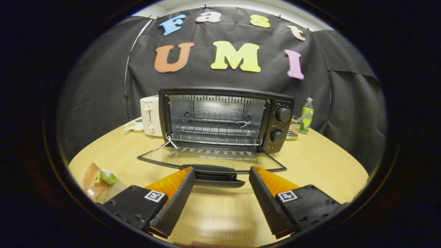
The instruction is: Open the toaster oven, put the food inside, and close the toaster oven door.
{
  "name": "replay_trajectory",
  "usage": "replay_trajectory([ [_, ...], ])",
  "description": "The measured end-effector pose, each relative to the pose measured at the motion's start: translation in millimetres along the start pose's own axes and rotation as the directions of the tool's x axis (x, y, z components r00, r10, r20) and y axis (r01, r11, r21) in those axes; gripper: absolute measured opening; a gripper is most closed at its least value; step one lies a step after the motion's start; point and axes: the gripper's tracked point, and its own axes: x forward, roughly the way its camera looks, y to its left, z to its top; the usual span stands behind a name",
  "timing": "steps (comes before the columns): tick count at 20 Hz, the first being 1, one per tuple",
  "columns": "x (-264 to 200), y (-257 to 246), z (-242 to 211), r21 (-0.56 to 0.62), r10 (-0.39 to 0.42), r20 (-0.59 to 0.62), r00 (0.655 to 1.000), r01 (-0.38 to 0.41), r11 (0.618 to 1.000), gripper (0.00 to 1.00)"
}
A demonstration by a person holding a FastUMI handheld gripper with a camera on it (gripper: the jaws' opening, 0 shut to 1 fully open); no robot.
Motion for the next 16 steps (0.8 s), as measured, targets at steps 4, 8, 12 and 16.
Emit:
replay_trajectory([
  [4,0,-1,-2,0.003,-0.002,-0.01,1.0,0.002,1.0,1.0],
  [8,-3,4,-6,0.018,0.014,-0.041,0.999,-0.014,1.0,1.0],
  [12,-5,2,-6,-0.007,0.035,-0.047,0.998,-0.036,0.999,1.0],
  [16,-10,1,0,-0.054,0.062,-0.036,0.997,-0.064,0.997,1.0],
])
